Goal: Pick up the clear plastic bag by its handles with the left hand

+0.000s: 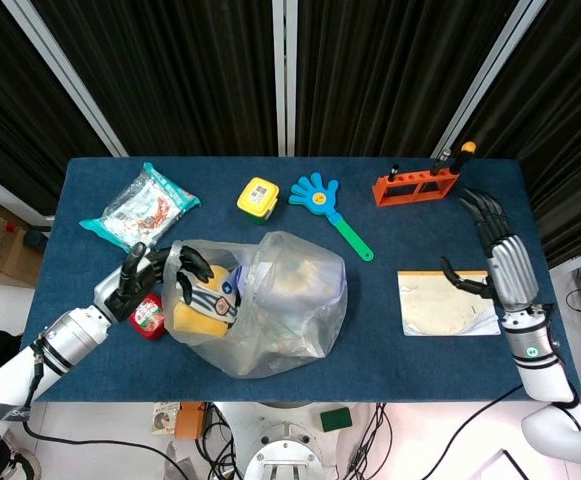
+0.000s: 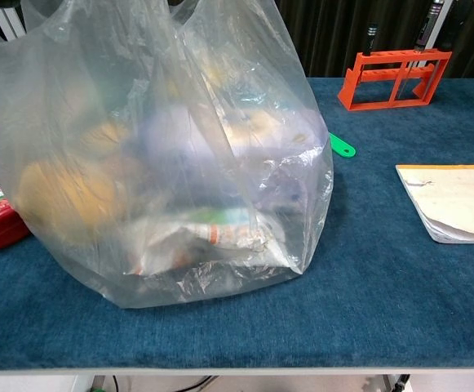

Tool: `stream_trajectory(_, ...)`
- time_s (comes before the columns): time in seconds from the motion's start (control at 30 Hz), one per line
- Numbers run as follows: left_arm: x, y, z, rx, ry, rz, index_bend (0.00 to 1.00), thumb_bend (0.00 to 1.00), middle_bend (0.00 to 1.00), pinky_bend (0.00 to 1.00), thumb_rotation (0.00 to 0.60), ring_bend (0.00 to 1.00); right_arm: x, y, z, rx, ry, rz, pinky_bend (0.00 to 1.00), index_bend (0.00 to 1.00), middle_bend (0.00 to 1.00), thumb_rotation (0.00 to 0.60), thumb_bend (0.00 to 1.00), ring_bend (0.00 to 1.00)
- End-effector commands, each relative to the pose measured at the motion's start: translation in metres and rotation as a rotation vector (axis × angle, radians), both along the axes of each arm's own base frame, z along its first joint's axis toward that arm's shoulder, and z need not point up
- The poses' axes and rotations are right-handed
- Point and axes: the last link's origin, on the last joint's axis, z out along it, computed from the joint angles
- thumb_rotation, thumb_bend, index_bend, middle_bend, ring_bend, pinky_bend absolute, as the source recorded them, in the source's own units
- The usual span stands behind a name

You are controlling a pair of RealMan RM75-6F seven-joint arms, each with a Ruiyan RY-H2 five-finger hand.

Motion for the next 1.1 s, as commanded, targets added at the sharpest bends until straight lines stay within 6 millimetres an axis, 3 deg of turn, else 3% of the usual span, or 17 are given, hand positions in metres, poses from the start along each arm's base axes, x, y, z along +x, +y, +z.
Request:
stream_trajectory(0.03, 0.0, -0.002, 0.0, 0.001, 0.002, -0.001, 0.39, 0.03, 0.39, 0.56, 0.0, 0.37, 0.064, -0.015, -0.011, 0.08, 0.108, 0.067, 0.0, 0.0, 0.0, 0.6, 0.23, 0.0)
stream_trajectory(0.07, 0.0, -0.002, 0.0, 0.002, 0.001, 0.001, 0.39, 0.03, 0.39, 0.56, 0.0, 0.37, 0.073, -0.017, -0.016, 0.089, 0.116, 0.075, 0.0, 0.0, 0.0, 0.6, 0.16, 0.0)
stream_trajectory(0.17, -0.001, -0.002, 0.001, 0.004, -0.001, 0.008, 0.39, 0.03, 0.39, 0.56, 0.0, 0.37, 0.103, -0.022, -0.028, 0.124, 0.128, 0.098, 0.0, 0.0, 0.0, 0.6, 0.09, 0.0)
stream_trajectory(0.33, -0.002, -0.001, 0.004, 0.016, -0.01, 0.025, 0.39, 0.03, 0.39, 0.56, 0.0, 0.37, 0.146, -0.024, -0.037, 0.129, 0.144, 0.136, 0.0, 0.0, 0.0, 0.6, 0.07, 0.0)
stream_trajectory(0.9, 0.004, -0.001, 0.002, -0.004, -0.01, 0.024, 0.39, 0.03, 0.39, 0.56, 0.0, 0.37, 0.234, -0.035, -0.058, 0.142, 0.172, 0.192, 0.0, 0.0, 0.0, 0.6, 0.08, 0.0)
stream_trajectory(1.1, 0.005, -0.002, 0.003, -0.008, -0.009, 0.025, 0.39, 0.03, 0.39, 0.56, 0.0, 0.37, 0.256, -0.04, -0.071, 0.14, 0.209, 0.2, 0.0, 0.0, 0.0, 0.6, 0.09, 0.0)
